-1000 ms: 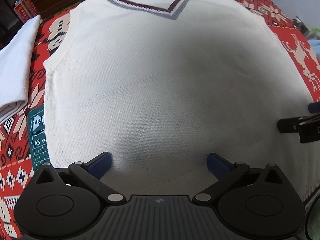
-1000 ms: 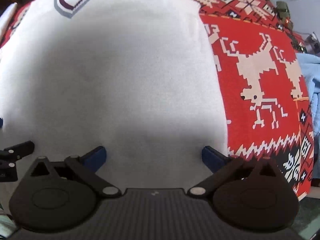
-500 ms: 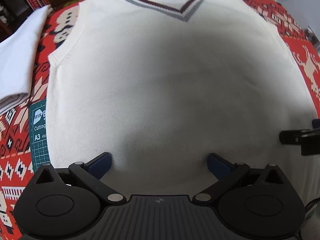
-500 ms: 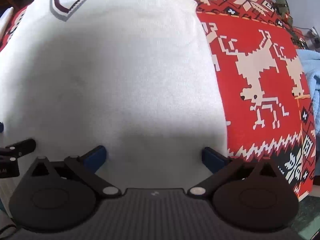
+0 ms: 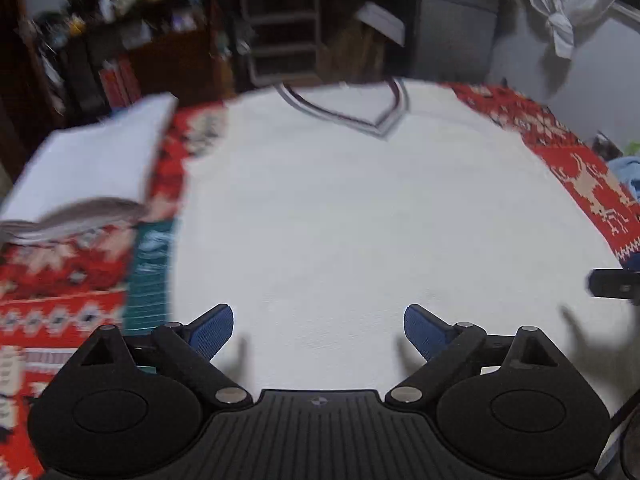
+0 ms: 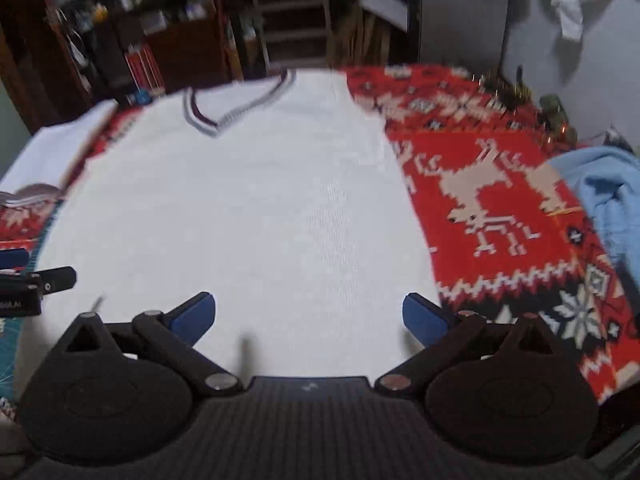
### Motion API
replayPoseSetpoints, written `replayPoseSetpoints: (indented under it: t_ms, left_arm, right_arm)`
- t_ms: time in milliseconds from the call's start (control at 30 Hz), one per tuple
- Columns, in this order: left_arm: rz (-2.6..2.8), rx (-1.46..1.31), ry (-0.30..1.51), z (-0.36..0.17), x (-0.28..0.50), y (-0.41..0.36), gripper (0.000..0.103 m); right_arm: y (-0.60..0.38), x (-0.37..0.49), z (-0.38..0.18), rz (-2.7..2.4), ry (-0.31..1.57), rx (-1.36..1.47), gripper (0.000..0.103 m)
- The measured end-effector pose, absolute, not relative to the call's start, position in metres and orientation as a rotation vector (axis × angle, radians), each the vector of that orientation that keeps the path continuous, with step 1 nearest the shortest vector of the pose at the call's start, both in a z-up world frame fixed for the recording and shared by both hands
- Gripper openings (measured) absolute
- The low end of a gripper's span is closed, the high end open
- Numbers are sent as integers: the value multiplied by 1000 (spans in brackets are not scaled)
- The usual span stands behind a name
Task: Fold clothes
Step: 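Press both open grippers on the vest body to smooth it, then close both grippers on the vest's maroon-striped hem beside the cutting mat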
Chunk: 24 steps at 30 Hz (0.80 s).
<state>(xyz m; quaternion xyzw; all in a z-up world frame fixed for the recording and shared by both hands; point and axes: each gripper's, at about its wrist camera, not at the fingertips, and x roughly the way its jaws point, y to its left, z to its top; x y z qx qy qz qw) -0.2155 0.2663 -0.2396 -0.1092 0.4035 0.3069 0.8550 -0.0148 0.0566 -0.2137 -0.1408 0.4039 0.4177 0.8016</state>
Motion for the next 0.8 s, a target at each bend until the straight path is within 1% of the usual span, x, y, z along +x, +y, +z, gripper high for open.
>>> replayPoseSetpoints:
  t_ms: [133, 167, 200, 233, 267, 300, 333, 367, 400, 433, 500, 600, 700, 800]
  left_arm:
    - [651, -249, 831, -210, -260, 259, 93]
    - [651, -283, 830, -209, -271, 260, 93]
    - [651, -321, 828, -209, -281, 261, 93]
    - [646, -373, 830, -213, -292, 263, 86]
    - [643, -419, 835, -219, -301, 264, 81]
    - [650, -467, 852, -226, -307, 266, 71]
    - [658, -515, 871, -233, -313, 269, 57]
    - [666, -563, 889, -241, -319, 271, 51]
    - [658, -599, 899, -246, -324, 271, 45]
    - [648, -633, 907, -251, -329, 271, 42]
    - [614, -680, 892, -253, -339, 268, 40]
    - [557, -764, 877, -259, -345, 268, 40]
    - [523, -857, 872, -271, -346, 272, 36]
    - [482, -952, 838, -279, -350, 280, 35]
  right_arm:
    - [13, -31, -194, 931, 851, -240, 100]
    - [3, -31, -194, 930, 852, -217, 97]
    - [-7, -30, -196, 927, 855, -196, 92]
    - [-16, -26, -203, 914, 865, -177, 88]
    - [-25, -23, -209, 901, 875, -159, 81]
    - [-34, -19, -215, 888, 885, -140, 73]
    - [-42, -16, -221, 873, 897, -124, 68]
    - [-47, -13, -225, 852, 918, -115, 58]
    - [-52, -11, -230, 835, 936, -110, 51]
    - [-54, -7, -236, 825, 944, -118, 48]
    - [-61, -2, -245, 814, 958, -120, 39]
    - [-73, 2, -253, 817, 998, -71, 32]
    - [-84, 9, -262, 818, 1057, 7, 31]
    - [-90, 13, -265, 829, 1095, 72, 33]
